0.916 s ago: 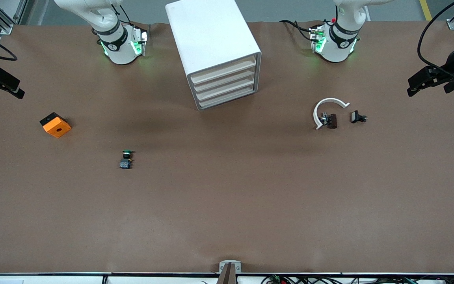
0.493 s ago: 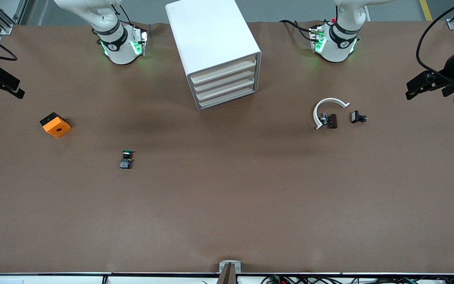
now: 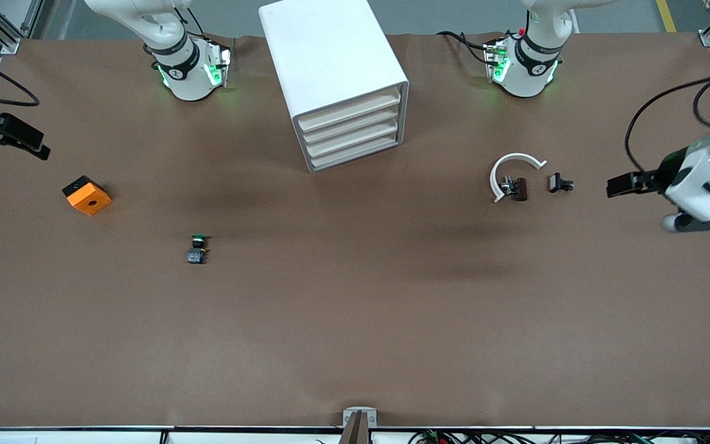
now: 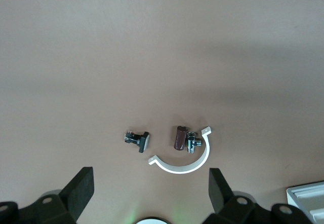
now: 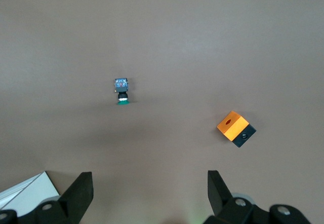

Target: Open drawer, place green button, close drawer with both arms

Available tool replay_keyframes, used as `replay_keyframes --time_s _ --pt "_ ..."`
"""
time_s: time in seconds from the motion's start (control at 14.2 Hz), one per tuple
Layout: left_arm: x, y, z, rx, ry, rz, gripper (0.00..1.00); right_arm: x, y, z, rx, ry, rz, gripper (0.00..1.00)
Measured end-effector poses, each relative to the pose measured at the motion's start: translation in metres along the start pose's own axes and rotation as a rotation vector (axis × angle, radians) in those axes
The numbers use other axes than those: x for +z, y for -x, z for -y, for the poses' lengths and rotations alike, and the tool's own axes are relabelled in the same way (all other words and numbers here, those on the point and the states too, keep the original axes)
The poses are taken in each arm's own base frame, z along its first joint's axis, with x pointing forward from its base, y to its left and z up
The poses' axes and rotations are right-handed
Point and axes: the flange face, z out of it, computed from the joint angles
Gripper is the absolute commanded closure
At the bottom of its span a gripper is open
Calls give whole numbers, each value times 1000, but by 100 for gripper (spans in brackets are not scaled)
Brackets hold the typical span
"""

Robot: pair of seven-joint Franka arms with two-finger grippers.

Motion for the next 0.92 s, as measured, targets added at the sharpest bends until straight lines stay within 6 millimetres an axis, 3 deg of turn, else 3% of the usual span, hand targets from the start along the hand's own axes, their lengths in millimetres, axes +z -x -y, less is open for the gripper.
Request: replay_keyframes --time_s 0.28,0.42,0.63,0.92 --pt "76 -38 -46 -249 34 112 0 71 -29 27 -39 13 33 0" --pt "111 -47 -88 -379 22 140 0 118 -38 38 -57 14 17 0" --pt "163 -51 -168 -551 34 162 0 185 -41 45 -69 14 -5 0" --pt "232 -44 -255 -758 61 202 0 252 -53 60 -62 -17 9 0"
